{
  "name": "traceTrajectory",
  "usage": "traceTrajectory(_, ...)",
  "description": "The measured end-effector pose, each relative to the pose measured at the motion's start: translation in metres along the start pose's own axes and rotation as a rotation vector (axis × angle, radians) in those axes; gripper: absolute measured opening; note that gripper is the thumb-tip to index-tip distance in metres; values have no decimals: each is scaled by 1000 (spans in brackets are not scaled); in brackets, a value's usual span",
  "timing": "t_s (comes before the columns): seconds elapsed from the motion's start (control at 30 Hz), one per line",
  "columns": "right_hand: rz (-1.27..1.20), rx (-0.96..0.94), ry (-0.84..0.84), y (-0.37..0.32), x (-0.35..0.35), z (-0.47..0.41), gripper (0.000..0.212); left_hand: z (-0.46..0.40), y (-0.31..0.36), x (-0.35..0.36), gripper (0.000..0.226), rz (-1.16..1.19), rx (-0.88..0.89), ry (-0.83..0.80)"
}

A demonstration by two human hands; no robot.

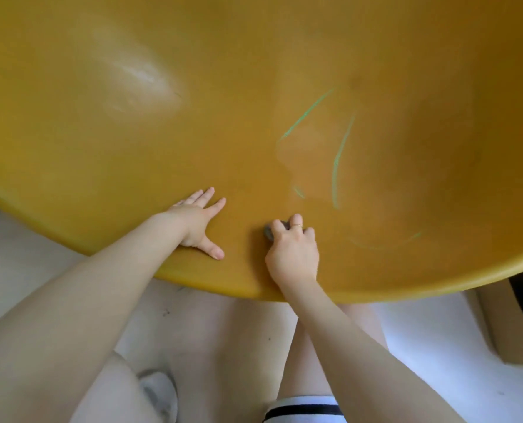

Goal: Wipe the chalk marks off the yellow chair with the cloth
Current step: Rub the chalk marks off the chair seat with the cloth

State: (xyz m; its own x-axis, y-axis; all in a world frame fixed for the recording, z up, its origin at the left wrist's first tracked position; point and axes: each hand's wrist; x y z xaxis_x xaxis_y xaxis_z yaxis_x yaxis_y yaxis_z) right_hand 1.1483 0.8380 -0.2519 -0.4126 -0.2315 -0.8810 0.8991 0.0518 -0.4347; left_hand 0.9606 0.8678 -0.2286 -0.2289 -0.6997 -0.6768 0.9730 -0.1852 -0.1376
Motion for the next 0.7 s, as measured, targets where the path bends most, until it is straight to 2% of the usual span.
traceTrajectory(0.1,-43,-54,-76,-14,0,11,30,1,1,-1,120,-10,5,17)
traceTrajectory(0.2,12,-47,-105,7,-16,8,33,1,-1,7,118,14,20,36)
traceTrajectory(0.33,143,208,143,62,-55,10,27,-3,2,0,114,-72,23,70)
traceTrajectory(0.4,192,328,256,81,-72,12,24,-9,7,-6,110,-109,51,151)
traceTrajectory(0.5,188,430,280,74,-72,6,25,-22,11,-11,109,-156,133,265)
traceTrajectory(0.57,124,418,239,53,-54,2,25,-28,11,-13,116,-160,149,277)
traceTrajectory(0.7,-40,246,144,-4,-3,4,27,-39,9,-22,134,-218,140,286)
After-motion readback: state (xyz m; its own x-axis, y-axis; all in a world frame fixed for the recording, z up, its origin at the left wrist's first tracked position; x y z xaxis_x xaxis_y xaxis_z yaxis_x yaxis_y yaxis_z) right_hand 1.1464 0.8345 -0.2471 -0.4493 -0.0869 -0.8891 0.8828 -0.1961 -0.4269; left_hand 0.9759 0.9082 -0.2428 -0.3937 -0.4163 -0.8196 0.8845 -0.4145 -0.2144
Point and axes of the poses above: each hand's wrist, its own z-axis away from the middle knuckle, its own x-axis out of the palm, y = z × x, and after that the axes turned 13 degrees about -z, right-handed
